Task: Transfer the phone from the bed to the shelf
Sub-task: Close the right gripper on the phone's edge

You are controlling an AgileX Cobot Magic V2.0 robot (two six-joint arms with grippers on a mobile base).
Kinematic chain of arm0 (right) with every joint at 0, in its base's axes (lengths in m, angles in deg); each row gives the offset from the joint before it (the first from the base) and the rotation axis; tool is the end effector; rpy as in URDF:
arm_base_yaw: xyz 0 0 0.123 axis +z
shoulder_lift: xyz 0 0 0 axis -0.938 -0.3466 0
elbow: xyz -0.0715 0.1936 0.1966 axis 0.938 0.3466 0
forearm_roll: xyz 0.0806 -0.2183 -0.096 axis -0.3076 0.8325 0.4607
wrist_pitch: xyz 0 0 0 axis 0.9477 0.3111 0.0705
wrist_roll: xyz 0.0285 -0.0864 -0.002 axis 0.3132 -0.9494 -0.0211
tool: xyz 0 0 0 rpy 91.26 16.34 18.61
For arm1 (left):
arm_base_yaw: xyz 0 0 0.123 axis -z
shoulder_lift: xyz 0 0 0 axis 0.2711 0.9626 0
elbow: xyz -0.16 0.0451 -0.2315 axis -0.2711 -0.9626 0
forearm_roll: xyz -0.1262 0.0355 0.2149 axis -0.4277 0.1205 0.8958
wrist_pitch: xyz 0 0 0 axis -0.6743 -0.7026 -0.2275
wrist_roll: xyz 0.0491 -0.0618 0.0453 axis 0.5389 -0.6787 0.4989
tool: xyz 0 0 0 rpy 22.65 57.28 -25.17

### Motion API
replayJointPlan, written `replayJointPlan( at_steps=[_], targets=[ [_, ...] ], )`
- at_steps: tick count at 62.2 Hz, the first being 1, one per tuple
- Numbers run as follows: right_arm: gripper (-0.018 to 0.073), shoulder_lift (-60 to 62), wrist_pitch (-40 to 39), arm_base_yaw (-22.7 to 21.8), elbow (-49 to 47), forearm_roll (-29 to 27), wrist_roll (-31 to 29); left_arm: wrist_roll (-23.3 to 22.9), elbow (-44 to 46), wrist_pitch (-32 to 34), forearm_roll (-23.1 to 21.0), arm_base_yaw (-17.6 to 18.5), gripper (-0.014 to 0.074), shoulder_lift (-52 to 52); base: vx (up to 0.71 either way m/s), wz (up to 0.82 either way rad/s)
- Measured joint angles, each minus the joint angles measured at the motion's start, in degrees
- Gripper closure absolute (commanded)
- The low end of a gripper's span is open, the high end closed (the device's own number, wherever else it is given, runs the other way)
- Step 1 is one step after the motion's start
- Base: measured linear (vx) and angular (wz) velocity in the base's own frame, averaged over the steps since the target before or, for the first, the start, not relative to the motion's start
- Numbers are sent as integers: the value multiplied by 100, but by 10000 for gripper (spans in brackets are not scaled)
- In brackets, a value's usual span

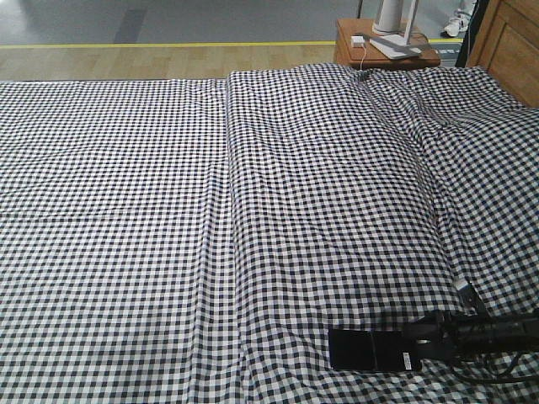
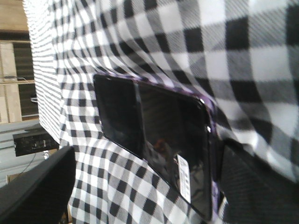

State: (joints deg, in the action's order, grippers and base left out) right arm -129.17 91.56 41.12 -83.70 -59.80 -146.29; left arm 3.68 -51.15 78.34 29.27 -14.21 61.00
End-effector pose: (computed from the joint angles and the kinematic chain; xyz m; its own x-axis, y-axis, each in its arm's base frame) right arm 0.3469 -0.1043 -0.1212 -0.9852 0.1565 -0.0701 0.0218 0.5198 0.8540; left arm 0.0564 -0.0017 0.1969 0.0058 0.0146 -0.9999 0.0283 0.9995 0.0147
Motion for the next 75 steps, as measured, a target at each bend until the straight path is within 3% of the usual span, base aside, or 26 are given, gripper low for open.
replayJointPlan(
  at_steps=[51,60,75],
  targets=[
    [-17,-11,-40,817,0,-100,-247,0,0,0,0,0,595,0,0,0],
    [72,-11,-40,831,0,-100,-253,0,0,0,0,0,595,0,0,0],
    [393,-11,-37,831,0,10,-381,0,0,0,0,0,595,0,0,0]
  ],
)
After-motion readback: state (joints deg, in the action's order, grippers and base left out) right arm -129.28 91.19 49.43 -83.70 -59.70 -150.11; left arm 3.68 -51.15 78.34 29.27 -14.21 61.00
